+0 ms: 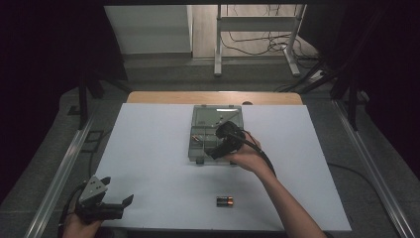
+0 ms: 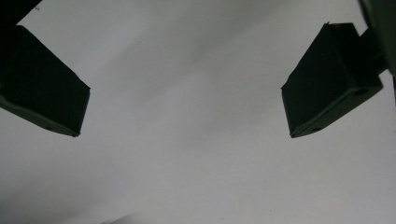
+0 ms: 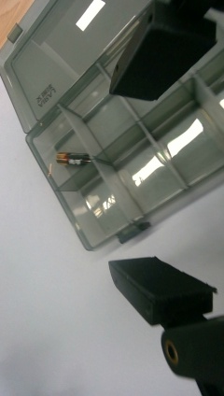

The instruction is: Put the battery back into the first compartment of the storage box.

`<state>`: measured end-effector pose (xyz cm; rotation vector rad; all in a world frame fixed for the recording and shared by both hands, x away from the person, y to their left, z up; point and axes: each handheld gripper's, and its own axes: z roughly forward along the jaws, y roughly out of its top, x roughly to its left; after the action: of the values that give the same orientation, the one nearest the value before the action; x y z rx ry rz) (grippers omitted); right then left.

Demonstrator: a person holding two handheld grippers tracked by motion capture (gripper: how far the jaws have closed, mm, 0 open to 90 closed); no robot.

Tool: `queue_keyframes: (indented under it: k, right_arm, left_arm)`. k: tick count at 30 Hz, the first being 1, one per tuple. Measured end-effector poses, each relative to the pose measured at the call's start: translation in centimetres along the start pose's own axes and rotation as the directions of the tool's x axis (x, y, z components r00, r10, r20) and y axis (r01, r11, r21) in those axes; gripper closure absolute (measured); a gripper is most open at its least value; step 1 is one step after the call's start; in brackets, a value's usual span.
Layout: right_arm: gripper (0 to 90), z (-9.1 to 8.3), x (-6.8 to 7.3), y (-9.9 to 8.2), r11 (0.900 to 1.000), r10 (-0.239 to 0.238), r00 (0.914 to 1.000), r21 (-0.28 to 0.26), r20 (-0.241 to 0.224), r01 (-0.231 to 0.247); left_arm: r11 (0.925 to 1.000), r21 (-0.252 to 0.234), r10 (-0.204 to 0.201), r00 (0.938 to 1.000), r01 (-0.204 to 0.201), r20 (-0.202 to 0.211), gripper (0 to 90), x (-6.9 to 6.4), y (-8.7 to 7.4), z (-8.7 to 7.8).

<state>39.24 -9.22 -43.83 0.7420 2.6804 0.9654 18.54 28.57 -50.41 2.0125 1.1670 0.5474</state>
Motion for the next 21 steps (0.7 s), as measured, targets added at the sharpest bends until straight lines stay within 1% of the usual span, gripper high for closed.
queue_keyframes:
  k: [2,3,4,5,6,7,8,9,12,13,14,16,19,20,21]
  right_arm:
    - [9.3,-0.3,0.1,-0.3,1.0000,-0.002,1.0000,-0.006,0.004,0.002]
    - [5.9,-0.8,0.3,-1.1,0.9999,0.001,1.0000,-0.014,0.000,-0.001]
    - [5.9,-0.8,0.3,-1.1,0.9999,0.001,1.0000,-0.014,0.000,-0.001]
    - [2.7,-1.1,0.4,-1.8,0.9998,0.007,1.0000,-0.020,-0.001,-0.007]
    - [1.3,-1.2,0.5,-2.1,0.9997,0.007,1.0000,-0.022,0.001,-0.007]
    - [1.3,-1.2,0.5,-2.1,0.9997,0.007,1.0000,-0.022,0.001,-0.007]
    - [0.0,-1.4,0.6,-2.5,0.9998,0.006,1.0000,-0.021,0.008,-0.005]
    - [0.0,-1.6,0.8,-3.2,0.9999,0.007,0.9999,-0.009,0.009,-0.007]
    - [0.0,-2.0,1.0,-4.1,0.9999,0.015,0.9999,-0.007,0.006,-0.015]
    - [0.0,-2.0,1.0,-4.1,0.9999,0.015,0.9999,-0.007,0.006,-0.015]
    - [0.0,-2.4,1.1,-4.6,0.9996,0.029,0.9996,-0.004,0.001,-0.029]
    - [0.0,-2.5,1.2,-4.8,0.9994,0.035,0.9994,-0.001,0.000,-0.035]
    - [0.0,-3.2,1.5,-5.5,0.9971,0.076,0.9970,0.000,-0.009,-0.076]
    - [0.0,-3.4,1.6,-5.7,0.9966,0.083,0.9965,0.002,-0.009,-0.083]
    - [0.0,-3.8,1.8,-6.2,0.9950,0.099,0.9951,0.014,-0.010,-0.098]
  left_arm:
    - [1.0000,0.000,-0.001,1.0000,0.001,0.000,1.7,0.0,0.0,0.0]
    - [1.0000,0.000,-0.002,1.0000,0.002,0.000,1.7,0.0,0.0,0.0]
    - [1.0000,0.000,-0.002,1.0000,0.002,0.000,1.7,0.0,0.0,0.0]
    - [1.0000,0.001,-0.002,1.0000,0.002,0.000,1.7,0.0,0.0,0.0]
    - [1.0000,0.001,-0.002,1.0000,0.002,-0.001,1.7,0.0,0.0,0.0]
    - [1.0000,0.001,-0.002,1.0000,0.002,-0.001,1.8,0.0,0.0,0.0]
    - [1.0000,0.002,-0.002,1.0000,0.002,-0.002,1.8,0.0,0.0,0.0]
    - [1.0000,0.003,-0.001,1.0000,0.001,-0.002,1.8,0.0,0.0,0.0]
    - [1.0000,0.004,-0.001,1.0000,0.001,-0.003,1.8,0.0,0.0,0.0]
    - [1.0000,0.003,-0.001,1.0000,0.001,-0.003,1.8,0.0,0.0,0.0]
    - [1.0000,0.004,0.000,1.0000,0.000,-0.004,1.8,0.0,0.0,0.1]
    - [1.0000,0.005,-0.001,1.0000,0.001,-0.004,1.8,0.0,0.0,0.1]
    - [1.0000,0.008,0.002,1.0000,-0.002,-0.005,1.9,-0.1,0.1,0.1]
    - [0.9999,0.010,0.005,1.0000,-0.005,-0.006,1.9,-0.1,0.1,0.1]
    - [0.9999,0.009,0.005,1.0000,-0.005,-0.006,1.9,-0.1,0.1,0.1]
